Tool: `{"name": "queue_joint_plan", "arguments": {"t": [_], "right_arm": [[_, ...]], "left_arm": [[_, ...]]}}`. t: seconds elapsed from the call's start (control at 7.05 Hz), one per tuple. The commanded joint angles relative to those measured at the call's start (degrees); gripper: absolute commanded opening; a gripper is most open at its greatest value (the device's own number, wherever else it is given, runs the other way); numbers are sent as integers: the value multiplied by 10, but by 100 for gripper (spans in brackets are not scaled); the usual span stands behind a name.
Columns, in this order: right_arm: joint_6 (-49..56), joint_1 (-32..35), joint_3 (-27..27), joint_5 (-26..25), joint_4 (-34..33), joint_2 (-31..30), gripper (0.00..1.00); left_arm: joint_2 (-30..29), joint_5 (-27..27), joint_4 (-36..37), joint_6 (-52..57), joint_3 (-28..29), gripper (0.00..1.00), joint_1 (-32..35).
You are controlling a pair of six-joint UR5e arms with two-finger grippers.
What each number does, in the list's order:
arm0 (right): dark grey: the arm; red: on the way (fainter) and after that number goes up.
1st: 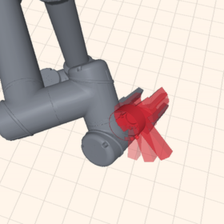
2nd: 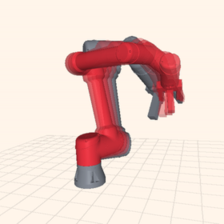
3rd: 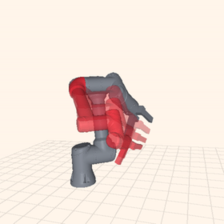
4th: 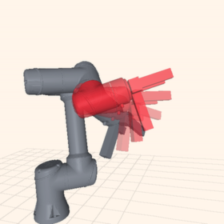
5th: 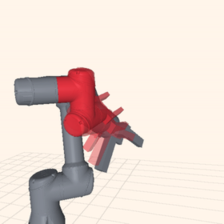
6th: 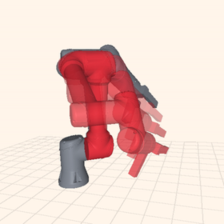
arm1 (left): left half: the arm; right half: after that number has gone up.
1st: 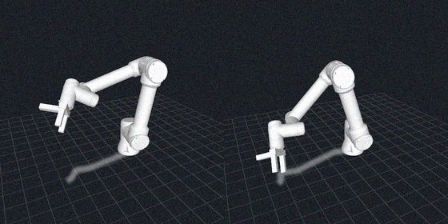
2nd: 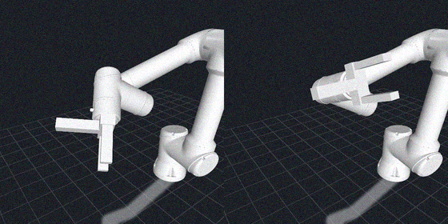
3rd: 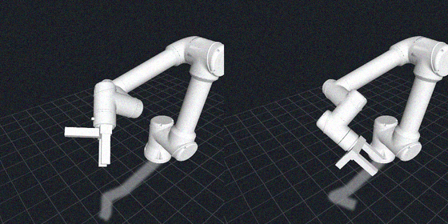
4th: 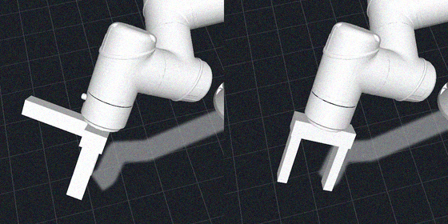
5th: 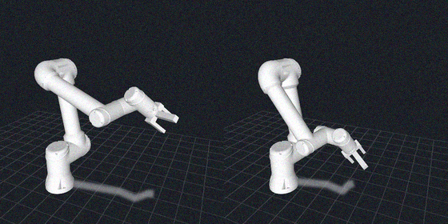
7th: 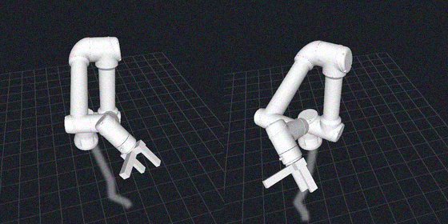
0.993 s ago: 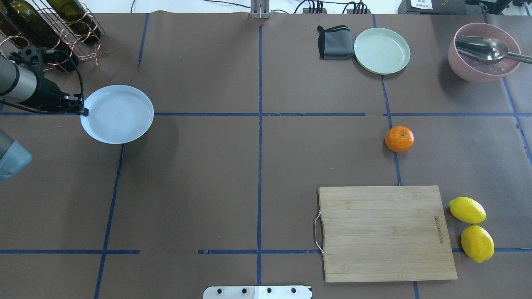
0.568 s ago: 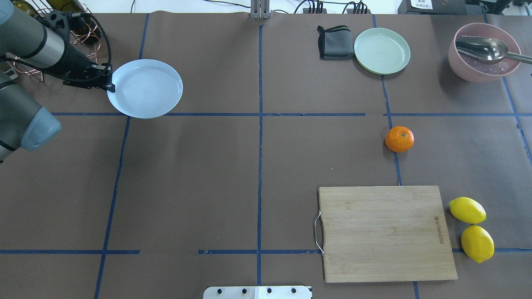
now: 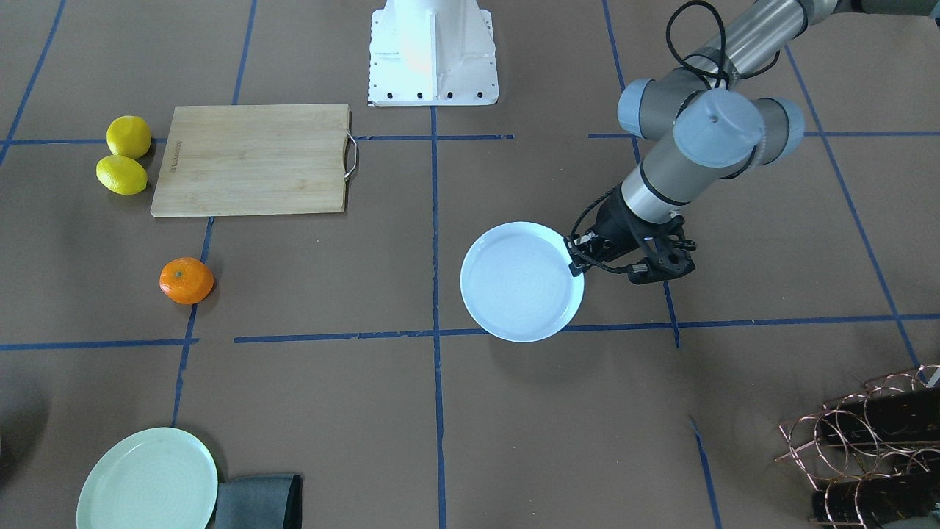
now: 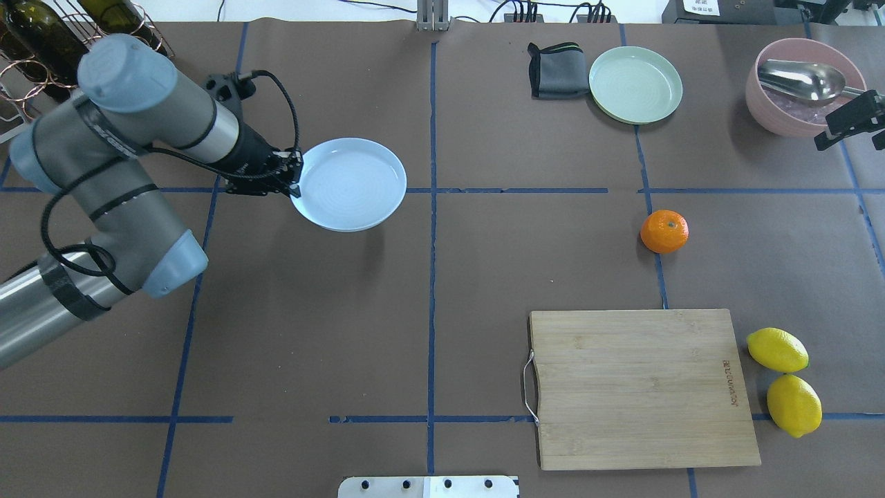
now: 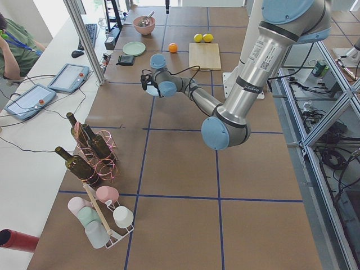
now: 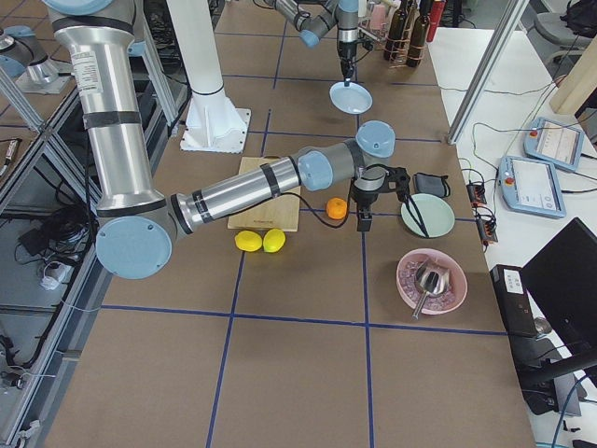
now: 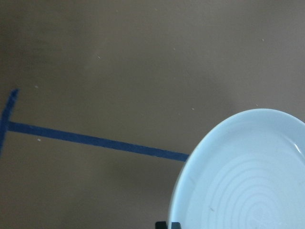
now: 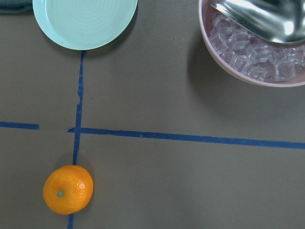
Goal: Pick orange to plate
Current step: 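Grip the plate rim with the left gripper and drag it toward the table center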
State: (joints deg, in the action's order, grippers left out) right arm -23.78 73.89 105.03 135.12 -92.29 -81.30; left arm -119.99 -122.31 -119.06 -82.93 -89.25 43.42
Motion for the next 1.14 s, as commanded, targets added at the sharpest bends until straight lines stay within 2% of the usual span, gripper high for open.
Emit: {"name": "queue_joint_plan", "arguments": {"t": [0.0,0.28,0.57,0.71,0.85,0.99], "right_arm": [[-72,-48,19,-28,30,-2,100],[-150,-92,19,-59,81,-3,100],[-165,-108,19,-72,94,-3,100],[-166,-110,19,-72,94,-3,100],[-166,-111,19,-72,94,-3,100],[-166,-114,19,-73,94,-2,100]], "left_arm": [[-23,63,-56,-98,16,0,-63],[-30,122,-57,-111,15,0,-107],[-31,137,-57,-111,15,0,-127],[-29,140,-57,-108,17,6,-134],[-29,141,-57,-106,17,55,-135],[-28,144,-57,-105,15,100,-135]]}}
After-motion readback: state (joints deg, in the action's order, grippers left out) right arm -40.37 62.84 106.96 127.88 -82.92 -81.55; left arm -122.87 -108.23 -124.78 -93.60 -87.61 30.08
